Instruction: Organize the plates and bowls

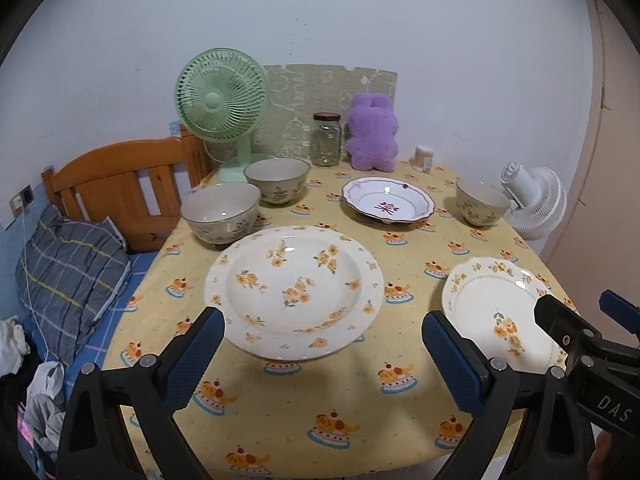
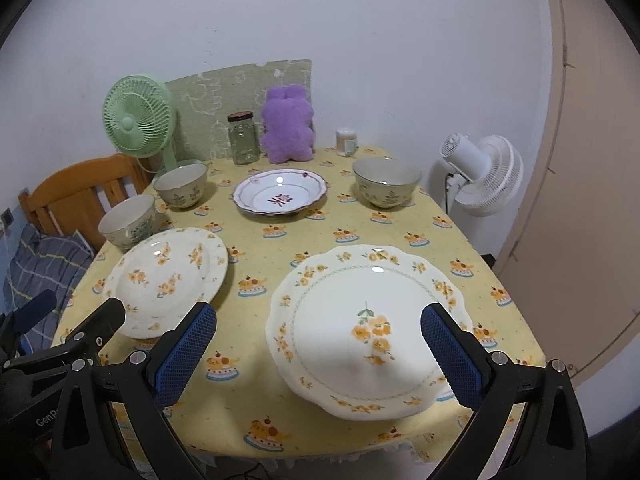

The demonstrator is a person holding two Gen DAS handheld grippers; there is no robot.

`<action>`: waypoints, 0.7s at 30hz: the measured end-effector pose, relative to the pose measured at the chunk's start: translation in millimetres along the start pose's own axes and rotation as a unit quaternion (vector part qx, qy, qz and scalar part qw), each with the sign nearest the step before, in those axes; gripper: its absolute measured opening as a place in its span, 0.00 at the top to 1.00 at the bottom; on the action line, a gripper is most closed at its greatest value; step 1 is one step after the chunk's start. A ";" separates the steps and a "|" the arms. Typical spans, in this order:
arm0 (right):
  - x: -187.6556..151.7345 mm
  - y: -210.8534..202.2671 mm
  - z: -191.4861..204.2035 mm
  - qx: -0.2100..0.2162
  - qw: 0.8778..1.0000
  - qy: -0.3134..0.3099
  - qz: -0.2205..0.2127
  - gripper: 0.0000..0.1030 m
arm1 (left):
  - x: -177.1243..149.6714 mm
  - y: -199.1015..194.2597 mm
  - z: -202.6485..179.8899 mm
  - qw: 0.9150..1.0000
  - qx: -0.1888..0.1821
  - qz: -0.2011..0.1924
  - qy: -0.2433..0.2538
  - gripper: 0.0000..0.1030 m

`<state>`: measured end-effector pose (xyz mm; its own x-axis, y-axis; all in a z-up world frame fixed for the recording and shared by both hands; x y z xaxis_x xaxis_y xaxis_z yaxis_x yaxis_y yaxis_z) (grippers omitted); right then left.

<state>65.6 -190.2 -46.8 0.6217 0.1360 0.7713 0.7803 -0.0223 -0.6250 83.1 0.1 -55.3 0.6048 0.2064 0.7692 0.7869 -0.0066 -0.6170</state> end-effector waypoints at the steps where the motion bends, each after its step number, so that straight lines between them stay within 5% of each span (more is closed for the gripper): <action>1: -1.0 0.2 -2.2 -0.003 1.000 0.002 0.002 0.01 | -0.1 2.0 -3.5 1.000 -0.004 0.003 0.001 0.04; 21: -15.5 81.5 -87.1 -0.007 0.995 0.041 0.090 0.10 | -17.5 77.7 -91.7 0.996 -0.013 0.089 0.019 0.08</action>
<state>125.4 -280.3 -99.2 0.7541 0.0483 0.6550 0.6568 -0.0532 -0.7522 144.9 -93.7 -101.5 0.7390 0.1626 0.6538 0.6692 -0.0647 -0.7403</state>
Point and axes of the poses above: each gripper's, at about its wrist camera, not at the fingertips, and y roughly the way its jaws point, z to its left, x to its top, the point moved 10 cm from there along y, roughly the way its jaws point, and after that the axes turned 10 degrees about -y, right-handed, at the moved point
